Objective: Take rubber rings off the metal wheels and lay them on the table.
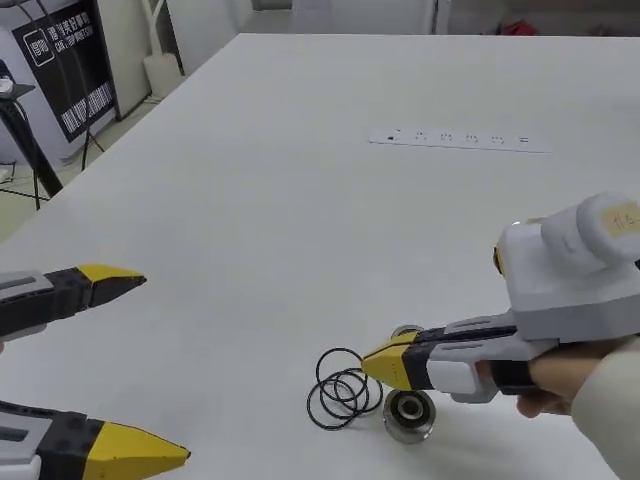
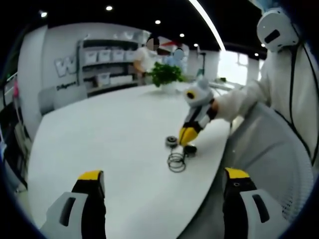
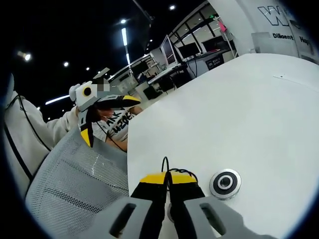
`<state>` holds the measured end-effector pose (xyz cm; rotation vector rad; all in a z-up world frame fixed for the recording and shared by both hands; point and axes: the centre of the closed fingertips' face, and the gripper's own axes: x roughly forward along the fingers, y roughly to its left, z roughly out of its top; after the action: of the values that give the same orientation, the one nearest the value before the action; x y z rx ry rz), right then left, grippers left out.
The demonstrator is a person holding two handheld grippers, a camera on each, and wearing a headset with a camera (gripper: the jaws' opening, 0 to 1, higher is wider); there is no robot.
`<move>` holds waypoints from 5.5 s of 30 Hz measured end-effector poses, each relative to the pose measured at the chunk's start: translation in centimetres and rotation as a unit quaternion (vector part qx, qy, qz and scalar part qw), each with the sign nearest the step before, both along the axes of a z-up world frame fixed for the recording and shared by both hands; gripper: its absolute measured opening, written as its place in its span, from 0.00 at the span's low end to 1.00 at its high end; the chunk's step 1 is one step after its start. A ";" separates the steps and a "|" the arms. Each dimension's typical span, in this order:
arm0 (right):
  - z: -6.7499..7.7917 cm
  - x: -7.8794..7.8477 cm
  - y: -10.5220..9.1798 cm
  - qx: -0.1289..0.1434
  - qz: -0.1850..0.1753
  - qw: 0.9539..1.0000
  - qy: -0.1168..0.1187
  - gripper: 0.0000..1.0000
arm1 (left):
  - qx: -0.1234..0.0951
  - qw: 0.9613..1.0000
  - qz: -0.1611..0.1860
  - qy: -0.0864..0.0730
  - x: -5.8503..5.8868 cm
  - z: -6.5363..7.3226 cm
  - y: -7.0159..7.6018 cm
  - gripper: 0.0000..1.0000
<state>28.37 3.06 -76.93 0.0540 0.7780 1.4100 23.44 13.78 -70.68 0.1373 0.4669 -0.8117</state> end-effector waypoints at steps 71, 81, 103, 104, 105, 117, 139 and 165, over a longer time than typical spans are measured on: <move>-3.3 0.5 0.3 -0.058 -0.001 0.998 -0.012 0.00 | -0.015 1.000 0.003 0.007 -0.8 -0.3 -0.7 0.99; -3.6 0.5 0.6 -0.068 0.005 0.997 -0.024 0.00 | -0.018 1.000 0.008 0.004 -0.7 -0.3 -0.5 0.99; -4.1 -0.2 1.5 -0.082 0.021 0.996 -0.035 0.00 | -0.024 1.000 0.013 -0.003 -0.8 -0.1 0.0 0.98; -4.1 -0.3 1.5 -0.082 0.022 0.996 -0.034 0.00 | -0.024 1.000 0.014 -0.004 -0.8 -0.1 0.0 0.98; -4.0 -0.3 1.6 -0.082 0.022 0.996 -0.035 0.00 | -0.024 1.000 0.014 -0.004 -0.8 -0.1 0.1 0.98; -3.7 -0.1 1.6 -0.081 0.022 0.996 -0.039 0.00 | -0.024 1.000 0.016 -0.008 -1.0 0.2 0.2 0.98; -3.1 0.3 1.1 -0.085 0.020 0.995 -0.048 0.10 | -0.029 0.999 0.016 -0.010 -0.9 0.4 0.1 0.98; 0.3 -0.2 -0.8 -0.073 0.022 0.993 -0.085 0.29 | -0.033 0.999 0.008 -0.011 -1.0 0.5 -0.2 0.98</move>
<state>28.15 2.28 -76.68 -0.1957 0.7422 1.3748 22.46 13.55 -70.16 0.0819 0.4196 -0.8072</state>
